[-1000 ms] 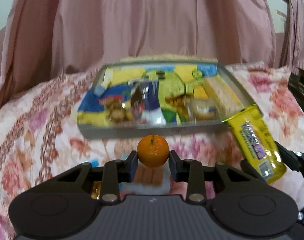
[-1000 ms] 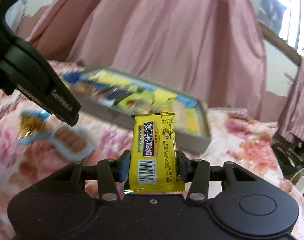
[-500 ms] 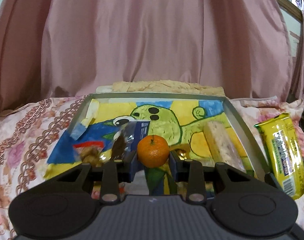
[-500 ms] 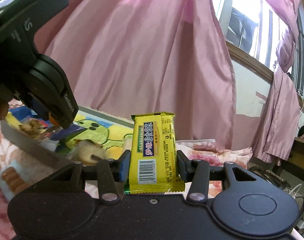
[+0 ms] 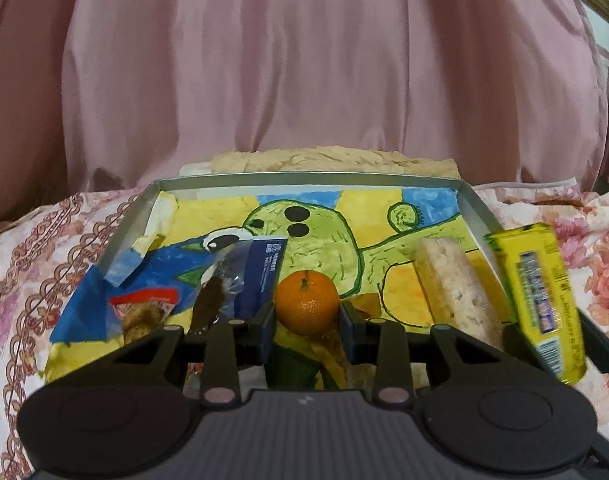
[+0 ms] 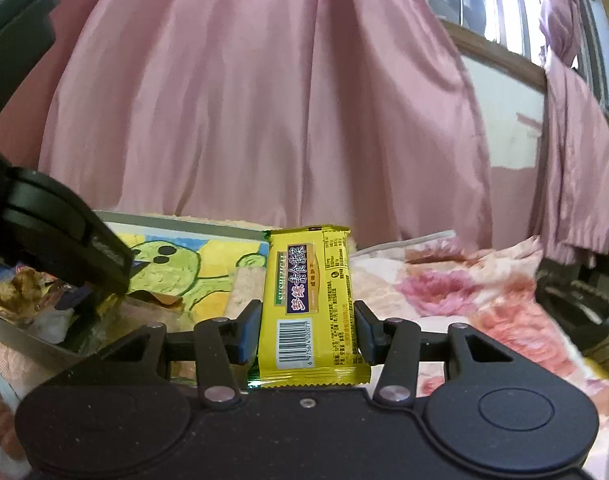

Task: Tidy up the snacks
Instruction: 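Carry the mandarin and yellow candy bar over the grey tray, then lower both snacks into the tray and open both grippers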

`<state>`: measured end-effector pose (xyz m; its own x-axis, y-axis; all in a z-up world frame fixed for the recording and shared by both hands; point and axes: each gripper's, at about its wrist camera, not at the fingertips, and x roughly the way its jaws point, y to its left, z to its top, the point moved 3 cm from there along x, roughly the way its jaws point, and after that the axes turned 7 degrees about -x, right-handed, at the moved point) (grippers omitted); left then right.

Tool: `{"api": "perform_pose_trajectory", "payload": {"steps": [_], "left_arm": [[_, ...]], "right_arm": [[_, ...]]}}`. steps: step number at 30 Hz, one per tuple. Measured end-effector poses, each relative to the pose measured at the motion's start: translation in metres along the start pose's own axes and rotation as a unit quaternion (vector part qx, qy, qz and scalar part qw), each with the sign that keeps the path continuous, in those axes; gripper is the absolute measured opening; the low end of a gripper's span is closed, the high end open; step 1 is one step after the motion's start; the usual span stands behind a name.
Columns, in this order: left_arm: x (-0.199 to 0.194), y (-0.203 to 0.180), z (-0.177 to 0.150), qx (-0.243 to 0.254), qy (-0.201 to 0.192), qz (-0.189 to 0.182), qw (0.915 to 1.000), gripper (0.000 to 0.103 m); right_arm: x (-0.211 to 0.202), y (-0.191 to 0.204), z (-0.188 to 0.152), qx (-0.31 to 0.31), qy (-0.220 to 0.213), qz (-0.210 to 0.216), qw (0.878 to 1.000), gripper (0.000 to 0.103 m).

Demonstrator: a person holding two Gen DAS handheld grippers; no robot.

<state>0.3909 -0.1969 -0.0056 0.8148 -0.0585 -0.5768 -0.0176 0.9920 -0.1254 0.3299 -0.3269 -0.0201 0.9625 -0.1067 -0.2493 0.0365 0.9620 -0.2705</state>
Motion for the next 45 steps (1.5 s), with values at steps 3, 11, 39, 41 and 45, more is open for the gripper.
{"api": "perform_pose_trajectory", "payload": {"steps": [3,11,39,41,45], "left_arm": [[0.004,-0.002,0.001,0.01,0.0,0.003,0.9999,0.037],[0.01,0.001,-0.002,0.016,0.007,0.006,0.9998,0.037],[-0.063,0.043,0.004,-0.031,-0.058,0.053,0.9964,0.102],[-0.076,0.049,0.003,-0.034,-0.063,0.053,0.996,0.102],[-0.101,0.06,-0.001,-0.046,-0.07,0.052,0.9951,0.102]], "right_arm": [[0.009,0.001,-0.003,0.013,0.015,0.016,1.0,0.05],[0.015,0.001,-0.002,0.043,0.025,0.033,0.998,0.05],[-0.034,-0.016,0.029,0.075,-0.011,0.015,0.997,0.098],[-0.046,-0.02,0.036,0.078,-0.016,0.009,0.997,0.102],[-0.072,-0.024,0.048,0.068,-0.031,-0.001,0.997,0.102]]}}
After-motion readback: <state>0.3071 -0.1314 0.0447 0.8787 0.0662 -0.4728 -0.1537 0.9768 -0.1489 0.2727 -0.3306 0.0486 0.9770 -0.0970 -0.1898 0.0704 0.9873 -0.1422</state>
